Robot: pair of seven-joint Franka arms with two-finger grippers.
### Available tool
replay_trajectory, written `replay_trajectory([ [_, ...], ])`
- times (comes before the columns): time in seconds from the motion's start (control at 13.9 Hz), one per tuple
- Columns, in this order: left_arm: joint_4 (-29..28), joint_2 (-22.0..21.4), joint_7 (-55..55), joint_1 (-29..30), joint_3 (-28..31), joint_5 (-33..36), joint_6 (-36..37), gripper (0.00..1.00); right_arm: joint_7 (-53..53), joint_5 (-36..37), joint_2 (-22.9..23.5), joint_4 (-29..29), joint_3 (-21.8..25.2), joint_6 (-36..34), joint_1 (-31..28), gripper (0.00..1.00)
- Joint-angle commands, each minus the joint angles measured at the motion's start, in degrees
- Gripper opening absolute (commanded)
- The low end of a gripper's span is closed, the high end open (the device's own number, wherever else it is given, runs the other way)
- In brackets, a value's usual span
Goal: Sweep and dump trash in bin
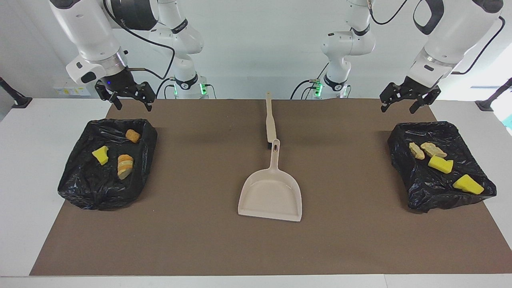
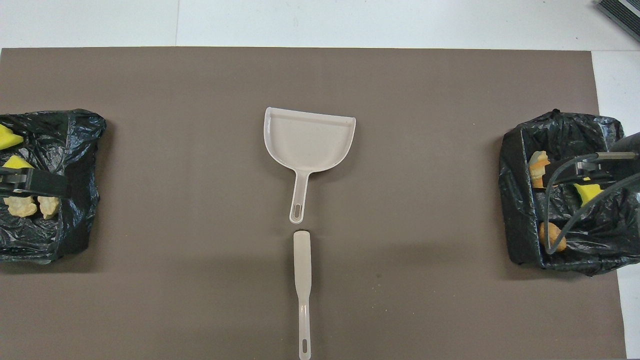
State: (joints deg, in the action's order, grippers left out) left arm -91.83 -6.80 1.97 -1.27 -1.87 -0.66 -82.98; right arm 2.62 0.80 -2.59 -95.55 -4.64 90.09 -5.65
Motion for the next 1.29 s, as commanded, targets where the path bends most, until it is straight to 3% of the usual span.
replay_trajectory([
  [0.0,3.05,0.21,-0.39,-0.48,-0.41,1.01,4.13,1.0,0.81,-1.06,-0.66,-0.69,-0.29,0.79,-0.41,1.0],
  [0.22,1.74,-2.08,-1.0,-0.66,-0.68,0.66,3.17,1.0,0.81,-1.06,-0.66,-0.6,-0.29,0.79,-0.41,1.0],
  [1.22,-1.69,-4.19,-3.21,-0.05,-0.59,-1.89,0.88,1.0,0.81,-0.98,-0.66,-0.6,-0.29,0.79,-0.5,1.0],
])
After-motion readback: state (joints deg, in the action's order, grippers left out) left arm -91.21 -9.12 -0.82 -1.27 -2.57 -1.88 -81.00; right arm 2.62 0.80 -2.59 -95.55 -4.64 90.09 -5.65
